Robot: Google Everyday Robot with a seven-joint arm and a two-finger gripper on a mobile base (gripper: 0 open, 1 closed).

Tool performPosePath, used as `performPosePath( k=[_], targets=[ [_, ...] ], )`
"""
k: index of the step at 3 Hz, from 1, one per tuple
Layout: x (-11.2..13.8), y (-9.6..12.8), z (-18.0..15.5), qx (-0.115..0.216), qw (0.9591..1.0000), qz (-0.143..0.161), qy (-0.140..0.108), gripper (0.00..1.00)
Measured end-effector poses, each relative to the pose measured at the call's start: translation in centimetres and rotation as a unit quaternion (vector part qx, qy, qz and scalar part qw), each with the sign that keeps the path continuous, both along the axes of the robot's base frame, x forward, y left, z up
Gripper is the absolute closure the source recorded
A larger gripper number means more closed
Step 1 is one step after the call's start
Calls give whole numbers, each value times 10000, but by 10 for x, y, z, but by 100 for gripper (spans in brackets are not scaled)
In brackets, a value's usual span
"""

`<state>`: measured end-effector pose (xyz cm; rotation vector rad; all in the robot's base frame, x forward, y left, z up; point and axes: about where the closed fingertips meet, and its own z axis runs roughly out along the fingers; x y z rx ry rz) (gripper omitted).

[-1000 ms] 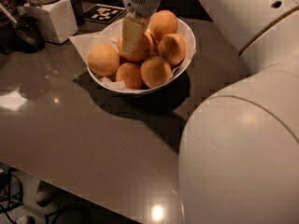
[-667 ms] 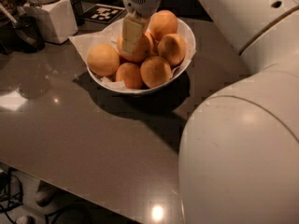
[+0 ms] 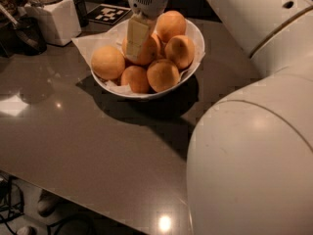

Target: Pick orange from white bowl

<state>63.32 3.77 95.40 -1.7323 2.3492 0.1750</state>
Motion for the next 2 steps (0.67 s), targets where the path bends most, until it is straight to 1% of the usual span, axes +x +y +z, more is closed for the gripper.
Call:
performPosePath(
  k=[1, 2],
  targets=[
    [0, 0, -1, 0, 10000, 0, 0, 15],
    [-11, -6, -6, -38, 10000, 55, -67, 0]
  ],
)
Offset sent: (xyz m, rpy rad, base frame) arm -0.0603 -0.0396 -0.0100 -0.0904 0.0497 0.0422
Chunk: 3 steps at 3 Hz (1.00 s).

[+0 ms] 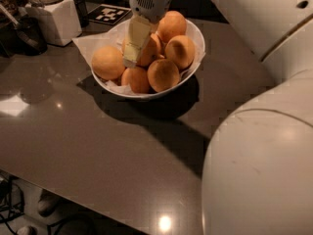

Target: Pick orange from white bowl

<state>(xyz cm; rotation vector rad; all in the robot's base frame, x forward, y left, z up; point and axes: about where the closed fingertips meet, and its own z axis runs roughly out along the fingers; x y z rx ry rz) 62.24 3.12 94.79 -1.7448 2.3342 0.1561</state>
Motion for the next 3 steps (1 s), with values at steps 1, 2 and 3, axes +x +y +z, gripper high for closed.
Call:
performPosePath(
  k=[1, 2, 3],
  targets=[
    [-13, -6, -2, -65, 9999, 83, -22, 0],
    [-23, -11, -3, -119, 9998, 151, -17, 0],
    [-27, -13, -3, -150, 9997, 199, -13, 14]
  ],
)
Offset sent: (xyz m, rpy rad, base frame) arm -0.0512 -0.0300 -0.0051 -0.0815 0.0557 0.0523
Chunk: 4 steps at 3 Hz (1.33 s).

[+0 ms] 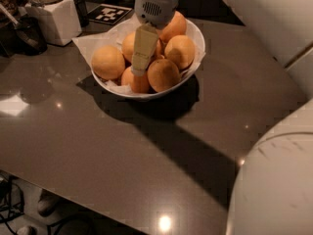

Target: Pick orange from white bowl

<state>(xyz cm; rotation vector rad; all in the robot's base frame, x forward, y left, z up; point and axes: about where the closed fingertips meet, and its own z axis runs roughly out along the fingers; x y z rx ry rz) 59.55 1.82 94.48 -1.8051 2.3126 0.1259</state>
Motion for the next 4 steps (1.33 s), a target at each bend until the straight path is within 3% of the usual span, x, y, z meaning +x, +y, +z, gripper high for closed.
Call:
performPosePath(
  k=[2, 4],
  targets=[
    [9, 2, 12, -14, 9999, 88, -141, 19],
    [25, 8, 27, -65, 9991, 201, -367, 0]
  ],
)
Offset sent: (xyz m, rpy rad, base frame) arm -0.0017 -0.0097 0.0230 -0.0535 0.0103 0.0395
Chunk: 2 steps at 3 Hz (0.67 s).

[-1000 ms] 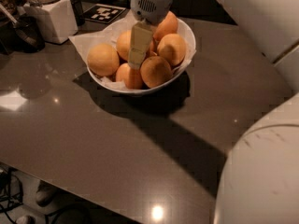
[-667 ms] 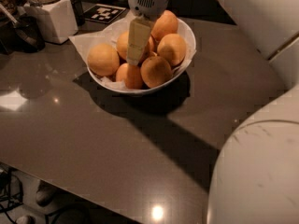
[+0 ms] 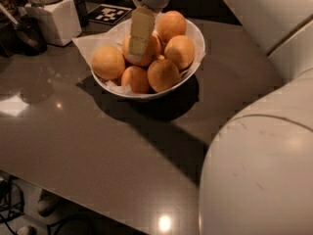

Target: Pick orange from white bowl

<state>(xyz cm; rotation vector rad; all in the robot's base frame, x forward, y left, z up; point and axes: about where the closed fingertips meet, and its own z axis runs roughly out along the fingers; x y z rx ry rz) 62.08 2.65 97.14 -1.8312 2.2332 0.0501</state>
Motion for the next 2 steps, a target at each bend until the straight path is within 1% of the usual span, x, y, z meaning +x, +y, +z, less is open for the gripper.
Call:
performPosePath(
  k=[1, 2],
  targets=[
    [8, 7, -1, -35, 10000, 48, -8, 10],
    [14, 10, -6, -50, 10000, 48, 41, 23]
  ],
)
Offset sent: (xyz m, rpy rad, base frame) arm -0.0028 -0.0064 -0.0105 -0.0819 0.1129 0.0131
